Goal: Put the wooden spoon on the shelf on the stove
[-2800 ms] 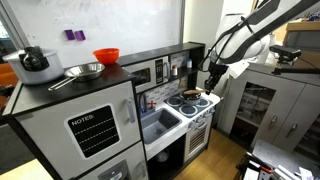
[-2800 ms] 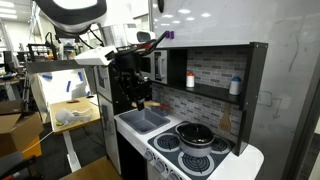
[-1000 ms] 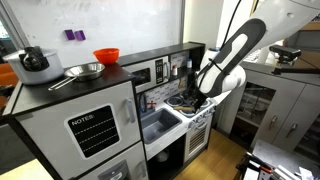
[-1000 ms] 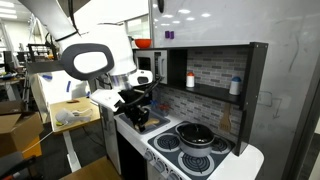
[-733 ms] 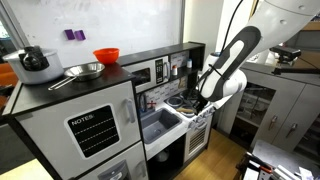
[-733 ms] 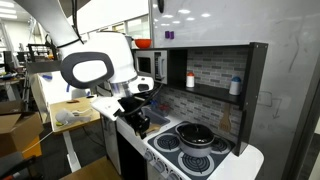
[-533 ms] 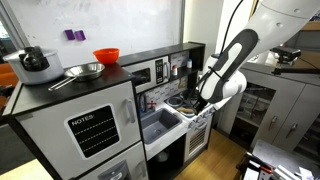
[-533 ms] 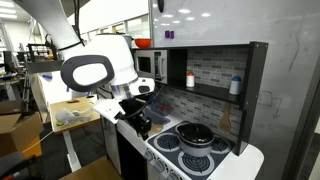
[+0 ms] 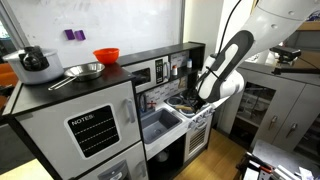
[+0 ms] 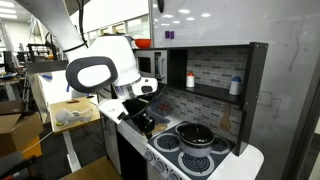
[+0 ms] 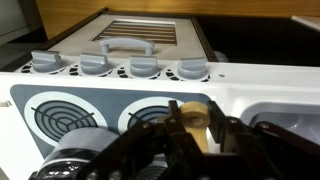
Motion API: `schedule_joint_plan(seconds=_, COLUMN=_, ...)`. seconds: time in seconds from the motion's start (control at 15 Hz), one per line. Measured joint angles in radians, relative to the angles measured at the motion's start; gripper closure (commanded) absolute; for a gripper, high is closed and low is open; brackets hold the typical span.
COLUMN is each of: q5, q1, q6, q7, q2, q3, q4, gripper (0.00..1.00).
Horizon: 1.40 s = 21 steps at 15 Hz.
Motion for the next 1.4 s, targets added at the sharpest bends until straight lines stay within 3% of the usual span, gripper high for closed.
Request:
schedule_joint_plan(seconds=0.67, q5=0.039, q1=-0.022, q6=0.0, q7=0.0, q2=0.068, q3=0.009, q4=0.106, gripper=0.92)
schedule_joint_plan(seconds=1.4, q5=0.019, q1=-0.093, q6=0.0, q7=0.006, q2=0.179, q3=0.102, q4=0.187, gripper=0.92)
